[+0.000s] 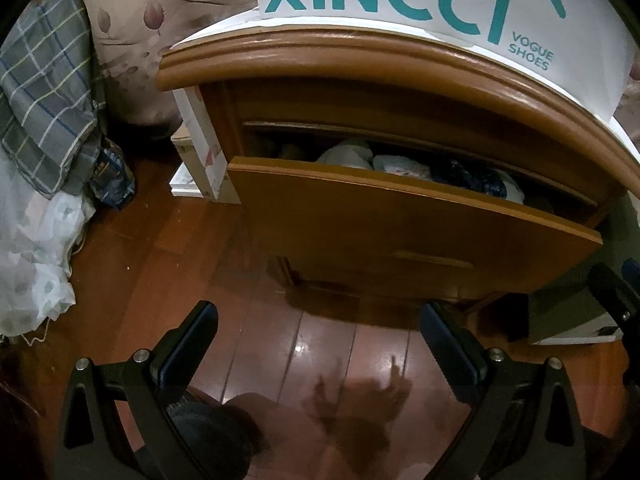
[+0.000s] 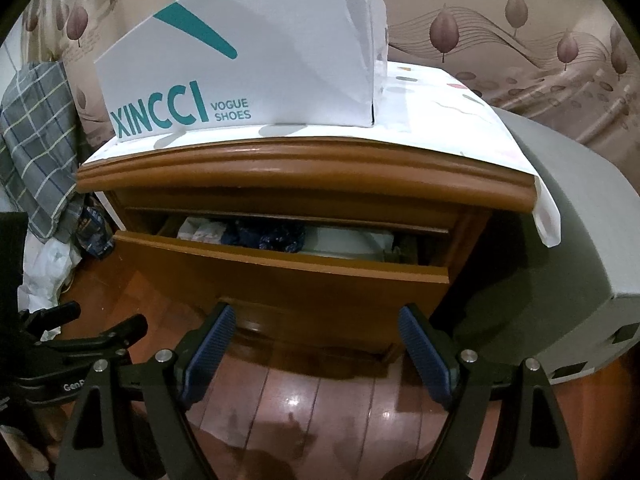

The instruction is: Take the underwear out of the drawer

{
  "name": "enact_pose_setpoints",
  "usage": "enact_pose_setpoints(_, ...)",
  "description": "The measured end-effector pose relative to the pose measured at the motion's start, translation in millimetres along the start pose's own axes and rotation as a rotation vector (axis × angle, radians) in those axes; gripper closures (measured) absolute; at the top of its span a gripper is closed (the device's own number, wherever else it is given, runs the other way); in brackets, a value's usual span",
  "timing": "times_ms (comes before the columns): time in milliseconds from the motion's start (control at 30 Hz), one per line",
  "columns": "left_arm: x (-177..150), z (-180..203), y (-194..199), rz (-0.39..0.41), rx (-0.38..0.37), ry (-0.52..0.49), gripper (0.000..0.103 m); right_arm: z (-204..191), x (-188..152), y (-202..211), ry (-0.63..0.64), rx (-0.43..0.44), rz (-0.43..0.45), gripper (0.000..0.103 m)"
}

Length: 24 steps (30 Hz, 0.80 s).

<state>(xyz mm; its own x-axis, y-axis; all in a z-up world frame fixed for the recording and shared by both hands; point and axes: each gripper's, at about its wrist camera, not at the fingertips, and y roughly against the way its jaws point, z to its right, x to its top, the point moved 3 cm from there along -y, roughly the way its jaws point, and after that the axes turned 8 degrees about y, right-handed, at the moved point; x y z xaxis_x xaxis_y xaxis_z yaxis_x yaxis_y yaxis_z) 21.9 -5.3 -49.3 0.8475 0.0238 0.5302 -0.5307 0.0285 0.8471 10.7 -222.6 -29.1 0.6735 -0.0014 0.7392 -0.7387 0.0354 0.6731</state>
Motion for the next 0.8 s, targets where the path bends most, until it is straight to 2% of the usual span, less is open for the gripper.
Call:
enact_pose_setpoints(167, 6, -7, 12, 0.029, -0.040, 0.046, 0.003, 4, 0, 1, -0.018, 0.000, -0.018, 0.017)
enact_pose_setpoints(267, 15, -17, 18, 0.048, -0.088, 0.129, 0.003, 9, 3, 3, -0.040, 0.003, -0.010, 0.017)
enact_pose_setpoints(400, 28, -29, 14, 0.014, -0.203, 0.294, 0.003, 16, 4, 6, -0.072, 0.012, -0.014, 0.017)
enact_pose_setpoints(467, 34, -34, 7, 0.007, -0.254, 0.386, 0.003, 19, 4, 6, -0.080, 0.012, -0.027, 0.017)
enact_pose_setpoints(633, 41, -37, -22, -0.011, -0.300, 0.541, 0.003, 25, 3, 6, -0.112, 0.018, -0.035, 0.017)
enact_pose_setpoints(800, 43, -35, -47, -0.040, -0.324, 0.619, 0.003, 29, 5, 6, -0.124, 0.024, -0.038, 0.017)
